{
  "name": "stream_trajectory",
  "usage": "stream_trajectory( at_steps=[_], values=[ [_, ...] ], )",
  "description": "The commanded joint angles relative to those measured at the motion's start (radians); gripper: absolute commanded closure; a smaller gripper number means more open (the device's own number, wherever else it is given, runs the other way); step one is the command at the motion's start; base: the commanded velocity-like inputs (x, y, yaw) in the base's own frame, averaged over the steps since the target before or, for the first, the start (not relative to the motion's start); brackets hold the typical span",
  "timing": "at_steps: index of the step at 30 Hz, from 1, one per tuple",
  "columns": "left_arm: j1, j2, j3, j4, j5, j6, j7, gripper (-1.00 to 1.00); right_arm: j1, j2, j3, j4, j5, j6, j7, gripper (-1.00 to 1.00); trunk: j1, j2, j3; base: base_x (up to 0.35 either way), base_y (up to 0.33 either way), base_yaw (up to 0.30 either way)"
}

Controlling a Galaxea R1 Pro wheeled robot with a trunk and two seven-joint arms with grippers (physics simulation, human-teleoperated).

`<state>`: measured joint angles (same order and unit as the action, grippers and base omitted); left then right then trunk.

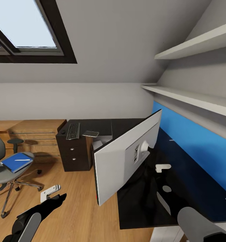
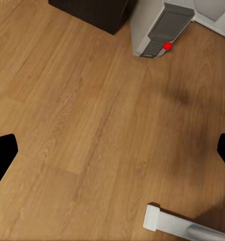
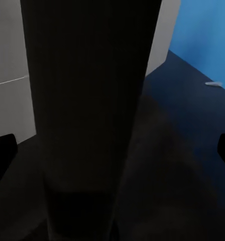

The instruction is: In the bedroom, organize the workspace by keeping the computer under the desk, ensuring the monitor is on the desk, placing the keyboard on the desk next to the monitor, placing the mouse on the desk next to the keyboard, moving the folder from the swivel chair onto the desk next to the mouse, stacking the notebook on top of the folder with the pen on top of the notebook, and positioning the swivel chair next to the desk.

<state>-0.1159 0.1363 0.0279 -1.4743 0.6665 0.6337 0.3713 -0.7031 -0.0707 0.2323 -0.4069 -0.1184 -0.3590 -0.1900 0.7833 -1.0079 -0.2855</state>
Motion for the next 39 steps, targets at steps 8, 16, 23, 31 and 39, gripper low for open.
stream_trajectory(
  at_steps=[8,16,23,31,39],
  values=[
    [-0.001,0.0,0.0,-0.001,0.011,0.003,0.008,-1.0,-0.001,-0.001,0.009,0.0,-0.01,-0.004,-0.005,-1.0,0.0,-0.001,-0.001,0.065,0.0,0.0],
    [-0.001,0.0,0.0,-0.001,0.011,0.004,0.009,-1.0,-0.001,-0.001,0.009,0.0,-0.01,-0.003,-0.005,1.0,0.0,-0.001,-0.001,0.062,0.0,0.0],
    [-0.001,0.0,0.0,0.0,0.011,0.004,0.009,-1.0,-0.001,-0.005,0.009,0.0,-0.01,-0.004,-0.005,1.0,0.0,-0.001,-0.001,0.001,0.0,0.0],
    [-0.001,0.001,0.001,0.0,0.012,0.004,0.008,-1.0,-0.001,-0.009,0.009,0.0,-0.01,-0.003,-0.004,1.0,0.0,-0.001,-0.001,0.0,0.0,0.0],
    [-0.001,0.002,0.001,0.0,0.011,0.004,0.008,-1.0,-0.001,-0.009,0.01,-0.001,-0.01,-0.004,-0.004,1.0,0.0,-0.001,-0.001,0.0,0.0,0.0]
  ],
)
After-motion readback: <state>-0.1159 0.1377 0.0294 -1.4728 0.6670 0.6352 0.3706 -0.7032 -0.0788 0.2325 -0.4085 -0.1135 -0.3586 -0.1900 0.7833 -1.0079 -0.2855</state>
